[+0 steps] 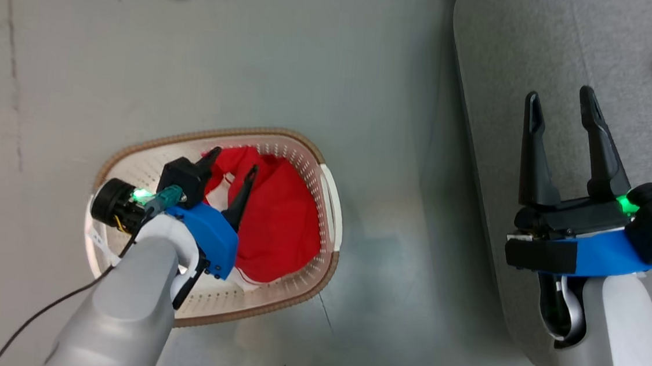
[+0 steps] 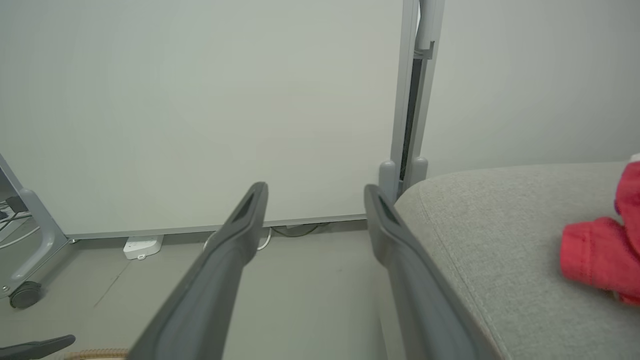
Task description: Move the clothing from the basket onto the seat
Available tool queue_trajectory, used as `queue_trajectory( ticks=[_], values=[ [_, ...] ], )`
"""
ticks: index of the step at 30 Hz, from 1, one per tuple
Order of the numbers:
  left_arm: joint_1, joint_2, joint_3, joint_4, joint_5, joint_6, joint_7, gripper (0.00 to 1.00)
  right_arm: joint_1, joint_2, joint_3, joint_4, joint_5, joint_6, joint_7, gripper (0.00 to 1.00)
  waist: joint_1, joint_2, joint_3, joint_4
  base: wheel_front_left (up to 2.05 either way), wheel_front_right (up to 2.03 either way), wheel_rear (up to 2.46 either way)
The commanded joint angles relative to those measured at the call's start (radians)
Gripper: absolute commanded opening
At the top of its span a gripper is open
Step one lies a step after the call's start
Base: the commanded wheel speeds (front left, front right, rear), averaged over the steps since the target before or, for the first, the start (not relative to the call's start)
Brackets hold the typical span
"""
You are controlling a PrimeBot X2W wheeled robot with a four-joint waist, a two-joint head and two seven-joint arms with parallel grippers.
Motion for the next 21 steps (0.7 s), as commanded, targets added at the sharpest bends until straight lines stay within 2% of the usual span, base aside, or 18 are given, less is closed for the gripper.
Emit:
queue_trajectory(
  ticks=[1, 12, 21],
  values=[
    [-0.029, 0.016, -0.019, 0.034, -0.005, 0.0, -0.003, 1.0, -0.03, 0.007, 0.0, -0.008, 0.003, -0.001, -0.001, 1.0, -0.0002, 0.0, 0.077, -0.023, 0.0, 0.0, 0.0],
    [-0.17, 0.026, -0.121, 0.213, -0.06, 0.0, 0.01, 1.0, -0.093, 0.018, -0.006, -0.037, -0.003, -0.001, -0.001, 1.0, -0.0002, 0.0, 0.247, -0.031, 0.0, 0.0, 0.0],
    [-0.223, 0.033, -0.178, 0.269, -0.109, 0.0, 0.029, 1.0, -0.122, 0.01, -0.007, -0.053, -0.009, -0.001, -0.001, 1.0, -0.0002, 0.0, 0.337, -0.028, 0.0, 0.0, 0.0]
  ],
)
